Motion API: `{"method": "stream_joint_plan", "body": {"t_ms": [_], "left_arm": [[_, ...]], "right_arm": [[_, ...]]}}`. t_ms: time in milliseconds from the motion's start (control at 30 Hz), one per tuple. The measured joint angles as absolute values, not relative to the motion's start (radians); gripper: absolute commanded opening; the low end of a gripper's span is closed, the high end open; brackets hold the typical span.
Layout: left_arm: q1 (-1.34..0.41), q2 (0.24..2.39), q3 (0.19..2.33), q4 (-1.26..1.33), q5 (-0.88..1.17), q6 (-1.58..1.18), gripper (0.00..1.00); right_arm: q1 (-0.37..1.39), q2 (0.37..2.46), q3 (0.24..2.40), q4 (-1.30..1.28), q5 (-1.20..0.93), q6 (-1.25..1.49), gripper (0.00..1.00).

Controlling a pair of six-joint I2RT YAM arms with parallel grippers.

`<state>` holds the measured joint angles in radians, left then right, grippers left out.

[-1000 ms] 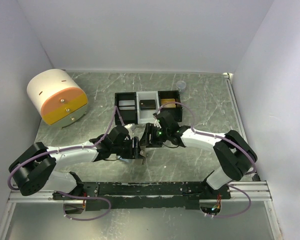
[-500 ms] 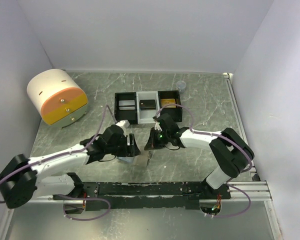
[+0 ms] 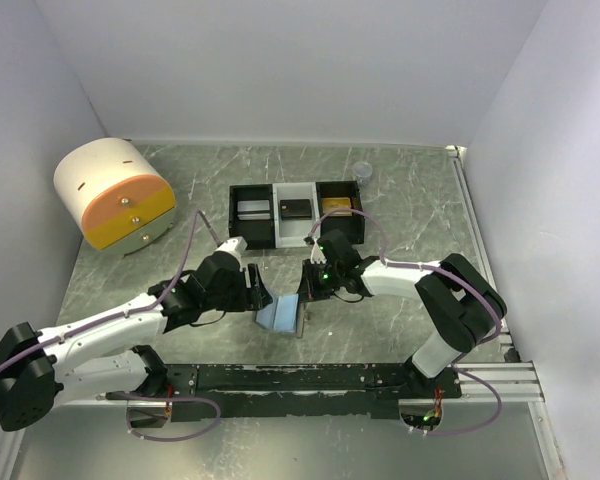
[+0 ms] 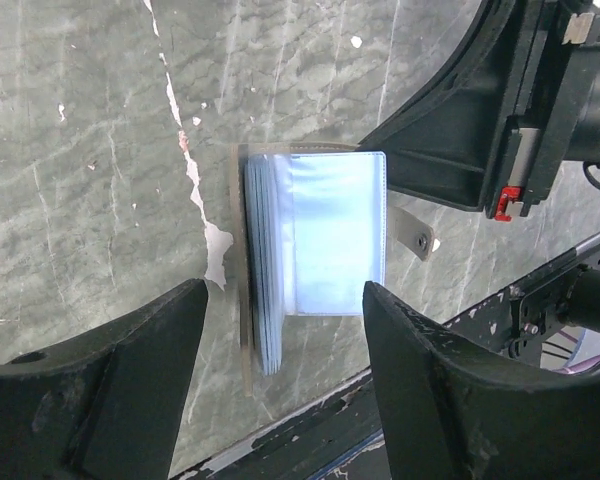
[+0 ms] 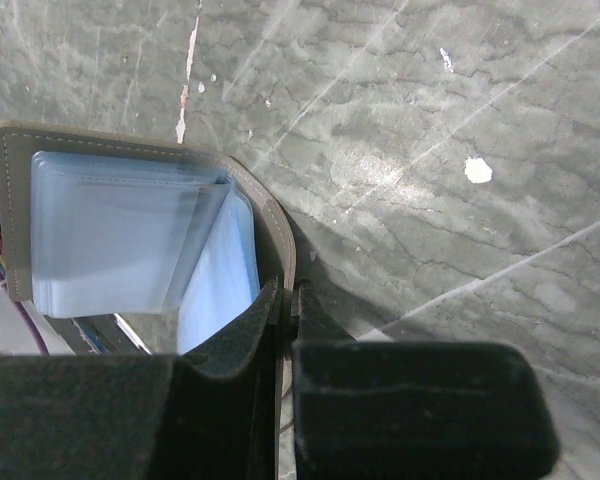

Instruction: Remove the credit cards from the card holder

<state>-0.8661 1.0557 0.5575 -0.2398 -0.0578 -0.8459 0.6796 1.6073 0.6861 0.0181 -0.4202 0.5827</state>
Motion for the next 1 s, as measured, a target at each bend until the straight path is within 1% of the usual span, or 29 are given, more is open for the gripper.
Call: {"method": "stream_joint_plan", "body": {"t_ms": [133, 300, 567, 867, 1000], "left_arm": [[-0.866, 1.023, 0.559, -0.26, -0.07, -0.849, 0.78], [-0.867, 0.995, 0.592, -0.313, -0.102, -0.849, 0.77], [-0.867, 0.995, 0.612, -0.32, -0.101, -0.845, 0.76], [-0.867, 1.117, 0.599, -0.3, -0.077, -0.855, 0.76], [-0.867, 1.139, 0.573, -0.27, -0.05, -0.864, 0.76]], "right_arm": [[0.68, 1.604, 0.691, 0.014, -0.424, 0.582, 0.0], [0.68, 1.596, 0.723, 0.006, -0.456, 0.583, 0.0], [0.68, 1.575, 0.783, -0.017, -0.487, 0.588, 0.0], [0.68, 1.589, 0.778, -0.028, -0.477, 0.583, 0.0], [0.68, 1.599, 0.759, -0.026, -0.466, 0.583, 0.01]]}}
